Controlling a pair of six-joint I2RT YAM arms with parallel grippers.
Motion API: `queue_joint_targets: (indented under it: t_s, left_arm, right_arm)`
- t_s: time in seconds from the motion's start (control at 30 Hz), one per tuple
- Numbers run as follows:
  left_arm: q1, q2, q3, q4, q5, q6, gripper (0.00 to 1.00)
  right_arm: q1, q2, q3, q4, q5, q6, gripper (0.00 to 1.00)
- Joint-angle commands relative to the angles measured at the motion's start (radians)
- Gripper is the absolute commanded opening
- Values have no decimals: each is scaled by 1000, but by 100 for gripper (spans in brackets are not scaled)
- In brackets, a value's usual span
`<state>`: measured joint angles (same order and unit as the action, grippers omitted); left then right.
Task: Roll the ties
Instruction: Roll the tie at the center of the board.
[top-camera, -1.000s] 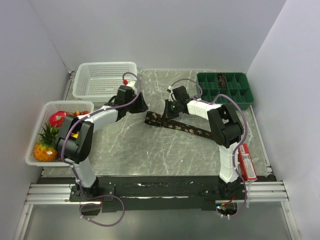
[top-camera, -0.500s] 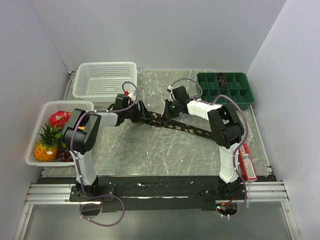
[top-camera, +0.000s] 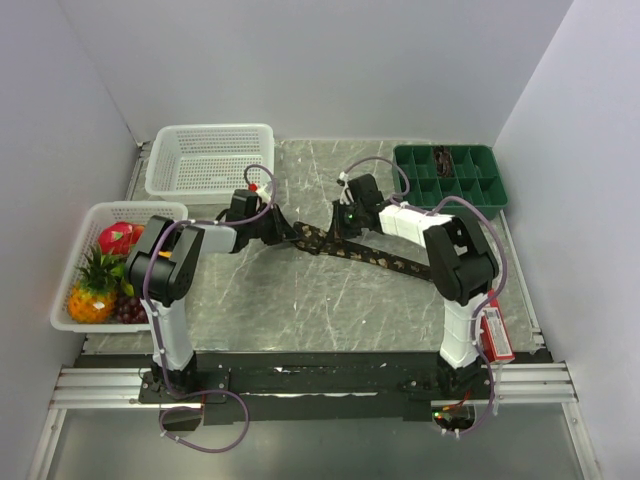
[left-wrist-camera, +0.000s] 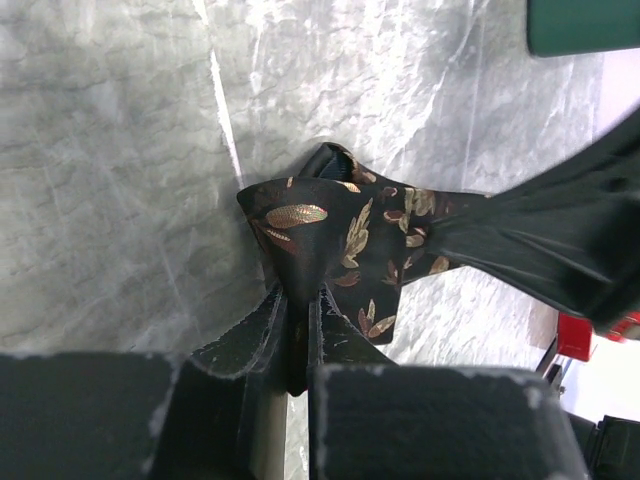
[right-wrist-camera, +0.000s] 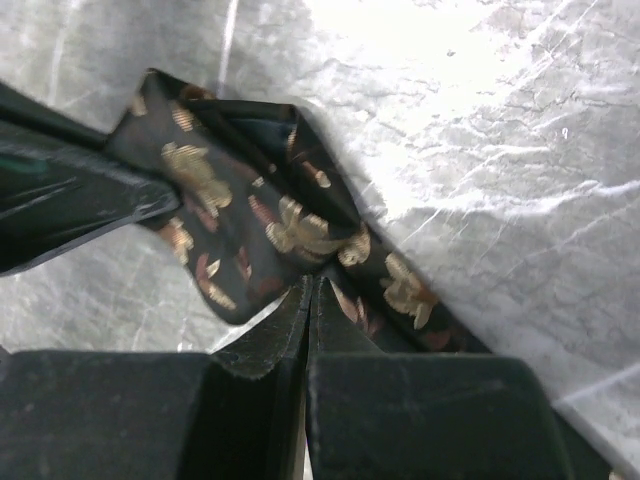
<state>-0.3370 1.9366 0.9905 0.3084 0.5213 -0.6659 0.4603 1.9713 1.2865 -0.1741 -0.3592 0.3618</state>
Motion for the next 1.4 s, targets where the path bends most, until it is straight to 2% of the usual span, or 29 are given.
queue_joint_targets:
  t_s: [0.0, 0.3, 0.4, 0.57, 0.73, 1.0, 1.37]
  left_arm:
    - [4, -44, 68, -80, -53, 69, 5]
    - [3, -133, 189, -342, -207, 201, 4]
    - [1, -148, 208, -379, -230, 216, 4]
    - [-48, -160, 252, -451, -360, 250, 5]
    - [-108, -119, 339, -569, -469, 307, 5]
    - [-194, -68, 441, -672, -635, 342, 6]
    - [-312, 44, 577, -802, -897, 365, 6]
  right_arm:
    - [6, -89, -18, 56, 5, -4, 0]
    - [29, 4, 57, 68, -32, 29, 0]
    - [49, 44, 95, 73, -29, 43, 0]
    - [69, 121, 184, 59, -24, 63, 0]
    - [71, 156, 246, 45, -15, 72, 0]
    - [72, 202, 289, 28, -7, 77, 0]
    - [71, 103, 225, -34, 51, 36, 0]
